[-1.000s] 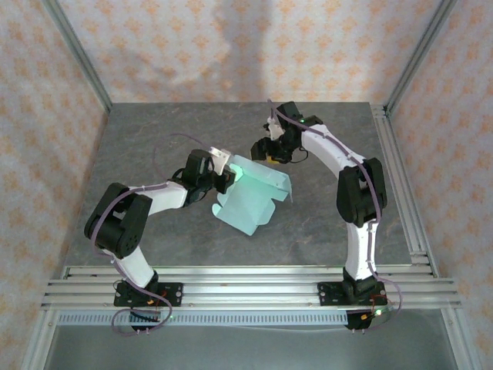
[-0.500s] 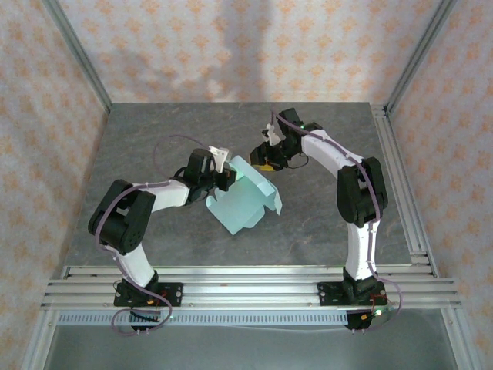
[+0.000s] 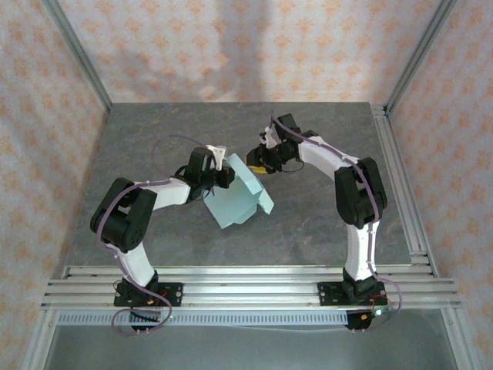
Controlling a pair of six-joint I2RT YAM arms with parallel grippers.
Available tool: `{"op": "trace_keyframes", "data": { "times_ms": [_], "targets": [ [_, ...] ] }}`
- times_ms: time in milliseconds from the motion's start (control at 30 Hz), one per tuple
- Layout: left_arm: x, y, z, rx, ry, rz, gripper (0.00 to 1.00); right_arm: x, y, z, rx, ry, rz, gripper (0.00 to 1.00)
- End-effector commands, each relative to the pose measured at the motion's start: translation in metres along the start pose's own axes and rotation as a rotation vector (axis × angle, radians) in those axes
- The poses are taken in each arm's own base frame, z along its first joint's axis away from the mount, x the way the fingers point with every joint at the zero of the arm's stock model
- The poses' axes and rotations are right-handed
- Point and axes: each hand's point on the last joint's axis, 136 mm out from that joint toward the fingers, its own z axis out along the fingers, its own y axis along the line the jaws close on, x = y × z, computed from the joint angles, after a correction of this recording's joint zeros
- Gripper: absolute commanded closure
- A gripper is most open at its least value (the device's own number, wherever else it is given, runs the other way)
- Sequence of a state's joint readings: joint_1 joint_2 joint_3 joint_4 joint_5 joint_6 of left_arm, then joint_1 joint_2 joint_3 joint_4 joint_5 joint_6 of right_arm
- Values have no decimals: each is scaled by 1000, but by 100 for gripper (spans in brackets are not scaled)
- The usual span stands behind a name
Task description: Fold the paper box
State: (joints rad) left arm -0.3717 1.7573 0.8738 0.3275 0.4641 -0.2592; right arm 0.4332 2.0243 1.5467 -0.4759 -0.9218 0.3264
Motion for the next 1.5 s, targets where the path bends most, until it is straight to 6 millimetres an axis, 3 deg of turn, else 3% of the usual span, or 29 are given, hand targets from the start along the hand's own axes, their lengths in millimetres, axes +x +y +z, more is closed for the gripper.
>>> {"op": "trace_keyframes", "data": {
  "times_ms": [0, 167, 333, 633, 900, 1033, 1233, 1467],
  "targets": [
    [-46, -25, -5, 71, -125, 16, 95, 17, 21, 12, -52, 37, -13, 58],
    [-49, -26, -8, 70, -131, 24, 95, 16, 19, 11, -48, 21, -12, 58],
    [-42, -21, -10, 38, -116, 42, 95, -6, 11, -12, -4, -92, -19, 53],
    [-34, -9, -9, -6, -121, 17, 96, -40, -3, -74, 65, -363, -52, 35],
    [-45, 1, -11, -54, -188, -72, 95, -50, -16, -155, 134, -688, -8, 33],
    [-51, 2, -10, -48, -229, -122, 95, -39, -7, -191, 200, -784, -39, 32],
    [-58, 3, -7, -42, -265, -163, 95, -22, 22, -227, 221, -886, -87, 33],
    [-60, 6, -3, -52, -268, -179, 98, -7, 70, -226, 401, -909, -255, 34]
  ]
}}
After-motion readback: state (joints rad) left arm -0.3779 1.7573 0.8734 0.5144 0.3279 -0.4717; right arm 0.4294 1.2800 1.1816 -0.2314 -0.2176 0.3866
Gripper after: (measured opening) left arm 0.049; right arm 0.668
